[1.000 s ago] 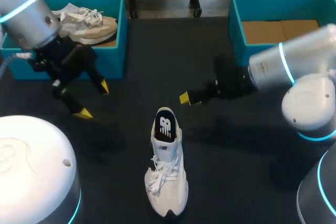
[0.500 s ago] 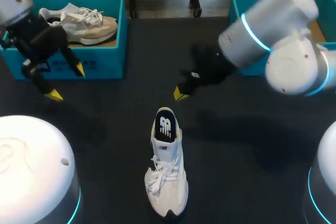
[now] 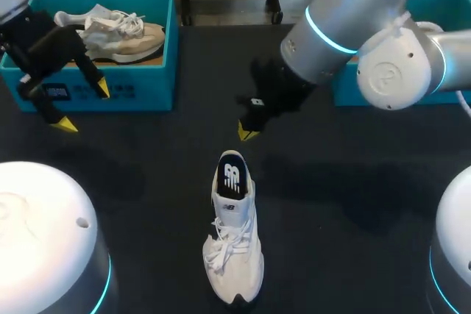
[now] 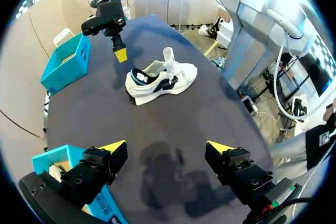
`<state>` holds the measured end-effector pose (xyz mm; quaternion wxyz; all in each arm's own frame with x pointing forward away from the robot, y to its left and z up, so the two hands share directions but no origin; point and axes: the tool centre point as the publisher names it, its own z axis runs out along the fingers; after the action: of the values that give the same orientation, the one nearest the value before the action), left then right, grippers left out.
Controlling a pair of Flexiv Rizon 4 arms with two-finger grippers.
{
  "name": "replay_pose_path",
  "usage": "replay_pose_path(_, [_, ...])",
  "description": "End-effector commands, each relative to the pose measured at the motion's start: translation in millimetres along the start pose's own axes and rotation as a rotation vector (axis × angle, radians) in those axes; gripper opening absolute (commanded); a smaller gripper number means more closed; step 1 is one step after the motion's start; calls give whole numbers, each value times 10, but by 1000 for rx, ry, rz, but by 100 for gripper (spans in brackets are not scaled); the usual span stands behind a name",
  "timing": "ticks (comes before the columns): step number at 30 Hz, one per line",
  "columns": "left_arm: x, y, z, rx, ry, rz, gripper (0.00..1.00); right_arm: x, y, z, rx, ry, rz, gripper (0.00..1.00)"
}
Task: Take the shoe out of the shoebox, open the shoe tongue, remove and reinsert the insole, then place the shoe into the shoebox
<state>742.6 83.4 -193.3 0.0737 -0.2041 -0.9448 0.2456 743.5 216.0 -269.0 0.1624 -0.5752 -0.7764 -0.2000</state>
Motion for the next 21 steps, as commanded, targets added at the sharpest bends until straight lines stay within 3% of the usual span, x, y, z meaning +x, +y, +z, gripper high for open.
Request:
replay_pose_path(1, [-119, 179, -161, -10, 18, 57, 100, 160, -46, 130, -38, -59, 31, 0])
replay_pose_path(13, [-432, 681, -603, -141, 99, 199, 100, 470, -236, 356, -71, -274, 164, 0])
replay_pose_path(17, [-551, 768, -693, -150, 117, 221, 100, 502, -282, 381, -75, -342, 200, 0])
replay_pose_path(21, [-551, 768, -693, -150, 117, 221, 100, 463, -348, 355, -66, -422, 253, 0])
